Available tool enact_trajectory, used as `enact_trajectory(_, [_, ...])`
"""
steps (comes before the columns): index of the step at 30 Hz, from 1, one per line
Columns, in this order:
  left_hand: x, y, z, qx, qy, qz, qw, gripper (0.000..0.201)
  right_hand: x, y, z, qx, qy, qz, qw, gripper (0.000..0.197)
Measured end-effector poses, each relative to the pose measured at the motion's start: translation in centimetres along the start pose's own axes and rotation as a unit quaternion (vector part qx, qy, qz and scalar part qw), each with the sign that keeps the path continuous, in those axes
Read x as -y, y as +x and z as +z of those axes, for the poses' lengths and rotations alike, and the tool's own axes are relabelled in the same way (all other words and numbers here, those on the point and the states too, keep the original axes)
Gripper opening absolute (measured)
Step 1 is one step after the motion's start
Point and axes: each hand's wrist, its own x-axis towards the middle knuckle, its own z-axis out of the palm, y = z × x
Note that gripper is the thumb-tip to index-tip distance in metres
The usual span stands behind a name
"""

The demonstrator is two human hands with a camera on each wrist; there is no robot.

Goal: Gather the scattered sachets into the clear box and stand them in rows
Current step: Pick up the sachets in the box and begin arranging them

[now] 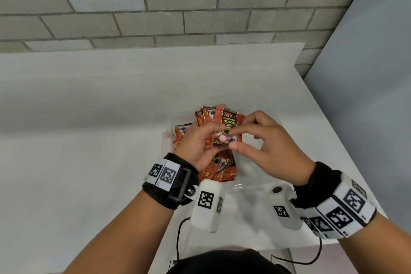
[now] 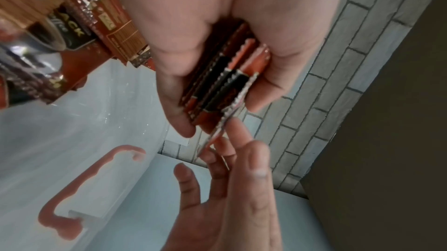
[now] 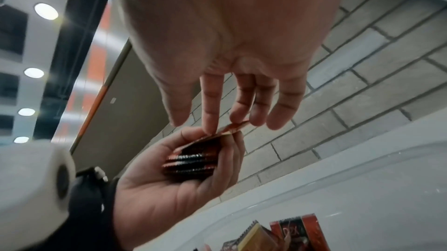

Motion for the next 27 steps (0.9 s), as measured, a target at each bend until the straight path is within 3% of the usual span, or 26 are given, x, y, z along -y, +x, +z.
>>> enact_trajectory(4, [-0.3, 0.0, -0.1, -0.008, 0.007, 0.01, 1.0, 0.032, 0.4, 0.5, -0.4, -0.066, 0.041, 0.102, 0.992, 0.039])
enact_trajectory(8, [0.1, -0.2, -0.1, -0.004, 0.01, 0.016, 1.0, 0.036, 0.4, 0.7, -0.1, -0.038, 0.113, 0.166, 0.979, 0.045])
enact_trajectory(14, [0.3, -0.3, -0.2, 0.026, 0.043, 0.027, 0.998, 0.017, 0.2, 0.9, -0.2, -0.065, 0.157, 0.141, 0.975, 0.028])
enact_trajectory(21, [0.2, -0.2, 0.6, 0.042, 0.13, 0.049, 0.989, 0.058, 0.0, 1.7, -1.8, -0.012, 0.038, 0.13, 0.991, 0.029])
enact_trajectory(27, [-0.7, 0.3, 0.8, 0.01, 0.14, 0.05, 0.989, 0.044, 1.2, 3.7, -5.6, 0.04, -0.067, 0.097, 0.992, 0.005])
